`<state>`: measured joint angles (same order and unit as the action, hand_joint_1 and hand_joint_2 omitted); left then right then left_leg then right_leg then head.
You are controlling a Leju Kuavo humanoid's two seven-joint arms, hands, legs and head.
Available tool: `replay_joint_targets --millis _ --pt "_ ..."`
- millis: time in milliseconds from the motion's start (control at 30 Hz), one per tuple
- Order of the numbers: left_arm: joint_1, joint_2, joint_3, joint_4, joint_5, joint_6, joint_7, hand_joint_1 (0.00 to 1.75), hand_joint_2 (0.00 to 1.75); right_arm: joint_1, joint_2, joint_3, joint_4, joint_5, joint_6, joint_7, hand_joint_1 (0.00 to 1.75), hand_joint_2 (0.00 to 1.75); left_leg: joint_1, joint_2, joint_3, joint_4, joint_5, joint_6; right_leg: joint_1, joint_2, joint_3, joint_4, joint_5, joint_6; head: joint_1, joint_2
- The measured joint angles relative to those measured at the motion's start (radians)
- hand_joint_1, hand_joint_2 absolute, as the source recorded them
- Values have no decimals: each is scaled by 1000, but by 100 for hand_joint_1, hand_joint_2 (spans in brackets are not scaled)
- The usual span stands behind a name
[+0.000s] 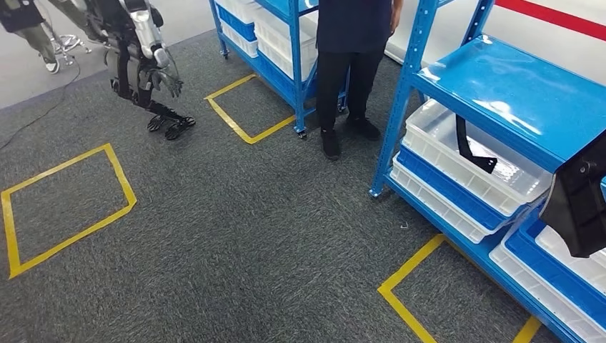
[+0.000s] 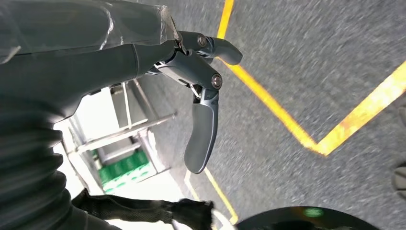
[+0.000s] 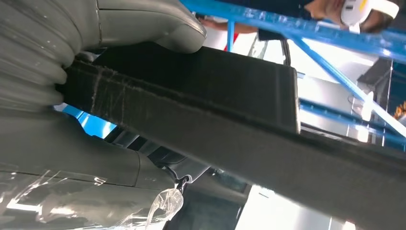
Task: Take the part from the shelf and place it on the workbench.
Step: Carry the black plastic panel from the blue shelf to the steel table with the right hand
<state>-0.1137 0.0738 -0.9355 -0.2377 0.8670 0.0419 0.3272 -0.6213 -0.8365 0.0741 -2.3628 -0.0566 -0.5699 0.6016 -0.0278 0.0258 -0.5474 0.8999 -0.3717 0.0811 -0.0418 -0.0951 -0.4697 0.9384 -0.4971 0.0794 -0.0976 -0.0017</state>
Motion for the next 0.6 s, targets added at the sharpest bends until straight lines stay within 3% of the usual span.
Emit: replay_joint_targets --millis 33,100,133,167,200,233,300,333,400,433,467,500,567,600 --pt "0 0 0 0 0 -2 1 0 175 -1 -1 -1 0 0 1 0 175 175 4 -11 10 -11 5 2 1 28 -16 38 -22 1 0 0" --pt "-4 -1 -1 0 2 -6 5 0 175 0 -2 -2 0 1 1 0 175 175 8 -35 17 -17 6 7 2 79 -92 181 -85 0 1 0" --pt "-7 -1 -1 0 3 -8 6 0 175 1 -2 -2 0 2 2 0 175 175 8 -48 19 -16 4 8 3 87 -134 250 -105 2 1 0" --pt "-7 -2 -1 0 3 -8 7 0 175 2 -2 -2 0 2 3 1 175 175 8 -63 22 -16 1 9 4 90 -164 291 -107 4 1 0" --pt "-6 -3 -2 0 4 -9 8 0 175 3 -2 -2 0 3 3 2 175 175 9 -78 25 -14 -2 8 3 91 -174 289 -86 6 1 0" --pt "-4 -4 -2 0 4 -10 9 0 175 3 -2 -2 0 3 4 2 175 175 11 -94 30 -11 -6 5 1 95 -162 243 -45 10 1 0" --pt "-3 -4 -2 0 4 -10 10 0 175 3 -2 -2 0 4 4 2 175 175 13 -125 32 6 -21 -7 -10 136 -110 101 36 21 1 0" --pt "-4 -4 -3 0 4 -10 10 0 175 4 -3 -2 0 5 4 2 175 175 13 -140 29 15 -28 -13 -16 159 -88 47 58 21 1 0" --pt "-6 -3 -3 0 4 -10 10 0 175 6 -5 -2 -1 6 4 3 175 175 12 -166 20 25 -35 -20 -20 174 -74 13 57 11 1 0" --pt "-4 -3 -3 0 4 -10 11 0 175 7 -5 -2 -1 6 4 4 175 175 15 -179 16 25 -35 -21 -20 159 -74 14 55 1 0 0" --pt "0 -3 -3 0 4 -11 11 0 175 7 -5 -2 -1 6 4 5 175 175 15 -171 11 31 -38 -25 -19 145 -73 15 53 -5 0 0" --pt "2 -4 -4 0 5 -11 11 0 175 6 -5 -2 -1 6 4 5 175 175 15 -147 1 51 -48 -30 -17 131 -70 15 52 -11 0 0" --pt "2 -4 -4 0 7 -12 11 0 175 5 -5 -2 -1 7 4 5 175 175 16 -74 -50 156 -96 -41 -12 106 -65 14 49 -20 0 0" --pt "0 -4 -4 0 8 -13 12 0 175 5 -6 -2 -1 8 4 5 175 175 18 -52 -89 232 -128 -44 -9 93 -63 14 47 -22 0 0"
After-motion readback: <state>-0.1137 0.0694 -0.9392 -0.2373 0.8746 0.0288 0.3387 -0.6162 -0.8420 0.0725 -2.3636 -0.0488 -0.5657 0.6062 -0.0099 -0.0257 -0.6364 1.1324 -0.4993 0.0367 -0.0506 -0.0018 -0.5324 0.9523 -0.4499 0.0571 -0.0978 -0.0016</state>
